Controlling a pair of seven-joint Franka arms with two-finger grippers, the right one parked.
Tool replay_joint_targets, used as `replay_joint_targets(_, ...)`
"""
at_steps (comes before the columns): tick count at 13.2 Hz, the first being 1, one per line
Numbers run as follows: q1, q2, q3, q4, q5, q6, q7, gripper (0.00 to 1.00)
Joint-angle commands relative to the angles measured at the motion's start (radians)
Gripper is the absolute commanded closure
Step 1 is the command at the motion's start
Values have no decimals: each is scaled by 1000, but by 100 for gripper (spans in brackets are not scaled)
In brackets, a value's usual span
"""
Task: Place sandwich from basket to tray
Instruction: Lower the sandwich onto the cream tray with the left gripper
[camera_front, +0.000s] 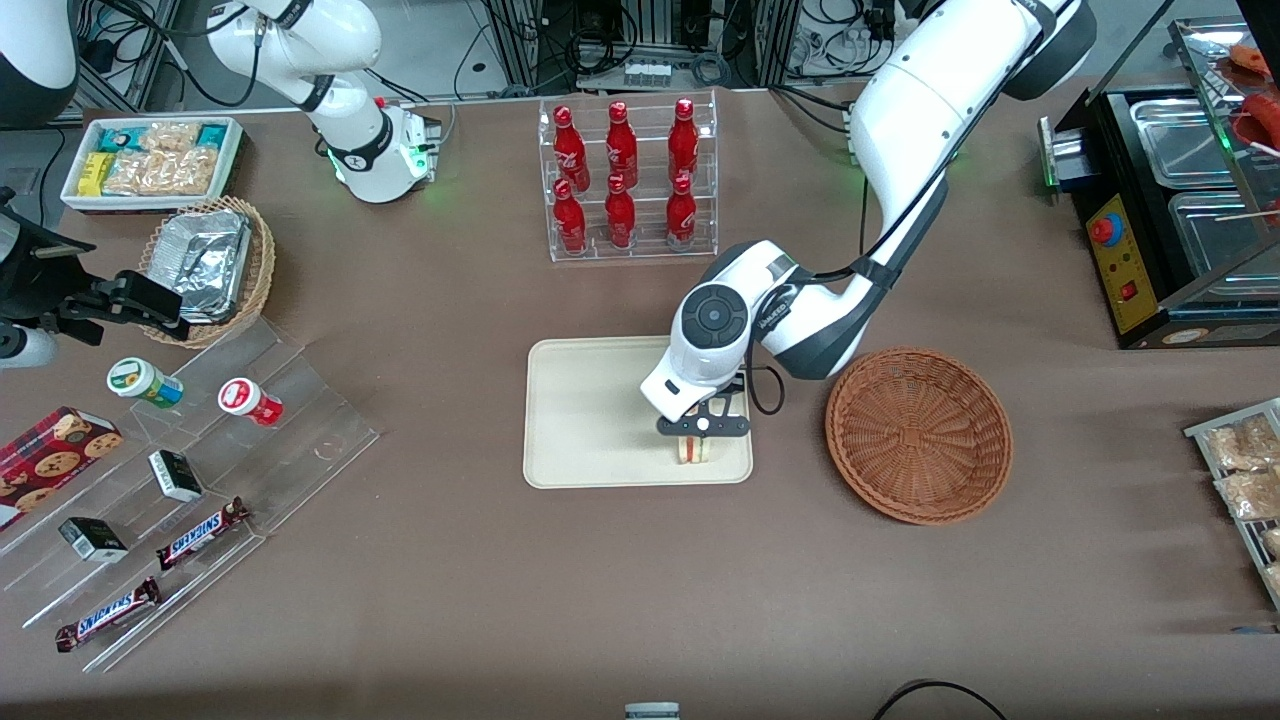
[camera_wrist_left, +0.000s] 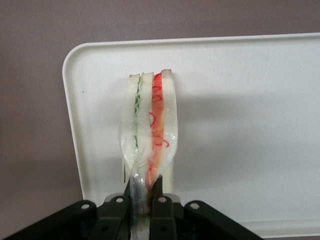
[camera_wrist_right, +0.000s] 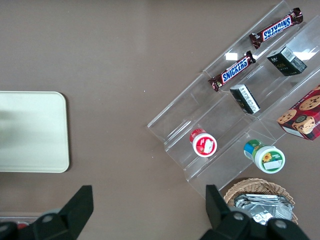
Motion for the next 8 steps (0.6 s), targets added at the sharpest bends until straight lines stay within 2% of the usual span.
replay_joint_targets(1,-19,23,7,41,21,-16,-25,100)
replay_joint_targets(8,-50,48,10,71,22,-15,-34,100)
